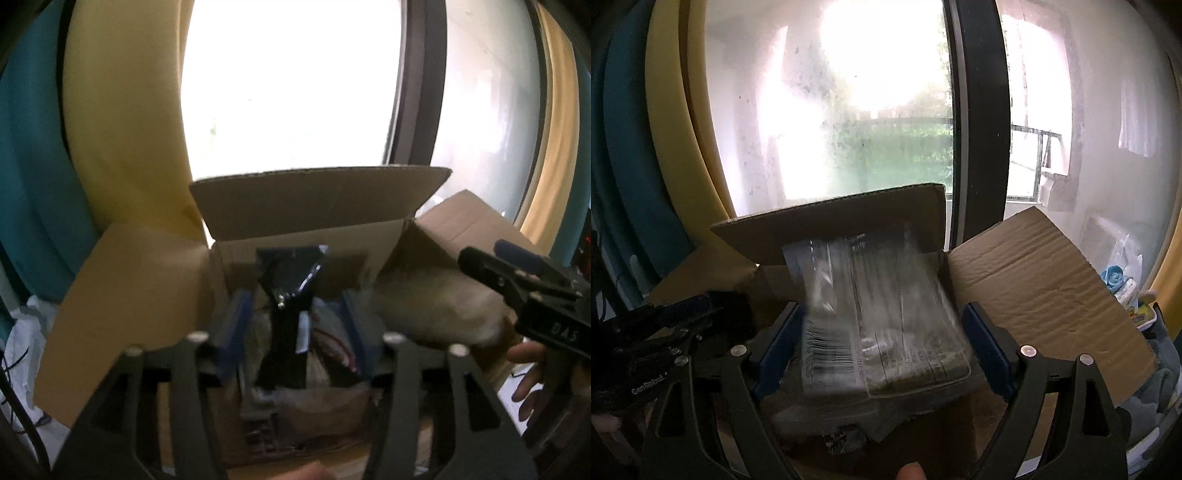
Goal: Organize snacks
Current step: 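Carry both items over the cardboard box and open both tools to drop them, then move both tools back toward the remaining bags on the table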
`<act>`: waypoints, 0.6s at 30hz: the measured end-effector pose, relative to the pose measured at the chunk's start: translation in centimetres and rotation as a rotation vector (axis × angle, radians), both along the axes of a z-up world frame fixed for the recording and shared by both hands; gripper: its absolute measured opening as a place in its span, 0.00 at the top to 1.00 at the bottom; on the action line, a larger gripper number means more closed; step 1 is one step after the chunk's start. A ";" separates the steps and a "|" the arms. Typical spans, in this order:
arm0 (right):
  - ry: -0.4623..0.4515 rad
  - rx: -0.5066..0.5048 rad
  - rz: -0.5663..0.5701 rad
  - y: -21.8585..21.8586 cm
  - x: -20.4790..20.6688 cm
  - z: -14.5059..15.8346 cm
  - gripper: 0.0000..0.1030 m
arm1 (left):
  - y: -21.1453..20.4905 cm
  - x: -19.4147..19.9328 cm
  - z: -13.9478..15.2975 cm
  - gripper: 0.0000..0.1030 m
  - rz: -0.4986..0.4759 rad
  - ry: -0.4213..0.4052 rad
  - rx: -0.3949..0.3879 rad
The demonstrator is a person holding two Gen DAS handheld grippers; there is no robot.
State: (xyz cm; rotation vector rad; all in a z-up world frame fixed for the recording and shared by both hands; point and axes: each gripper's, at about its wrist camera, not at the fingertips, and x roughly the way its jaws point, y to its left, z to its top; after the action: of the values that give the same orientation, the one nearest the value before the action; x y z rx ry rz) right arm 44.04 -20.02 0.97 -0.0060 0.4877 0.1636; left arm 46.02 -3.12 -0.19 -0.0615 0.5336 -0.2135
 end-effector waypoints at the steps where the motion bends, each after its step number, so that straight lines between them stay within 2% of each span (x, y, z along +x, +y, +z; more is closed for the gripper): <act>1: -0.005 0.005 0.003 0.0 -0.2 0.1 0.13 | 0.0 -0.2 0.1 0.22 -0.001 0.001 -0.004; 2: -0.008 0.008 0.005 0.1 -0.3 0.2 0.13 | 0.1 -0.4 0.3 0.15 -0.002 -0.002 -0.010; 3: -0.011 0.011 0.008 0.1 -0.5 0.3 0.13 | 0.1 -0.6 0.4 0.14 -0.003 -0.006 -0.012; 12: -0.019 -0.021 0.022 0.6 -2.8 0.9 0.13 | 1.4 -2.2 1.6 0.10 0.006 -0.039 -0.030; 18: -0.023 -0.034 0.024 0.6 -4.9 1.5 0.13 | 2.3 -5.1 2.6 0.10 0.000 -0.056 -0.044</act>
State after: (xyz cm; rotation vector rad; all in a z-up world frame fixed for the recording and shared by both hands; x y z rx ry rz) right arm 39.17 -19.39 2.44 -0.0466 0.4671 0.1784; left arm 40.95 -0.81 2.40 -0.0976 0.4737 -0.2265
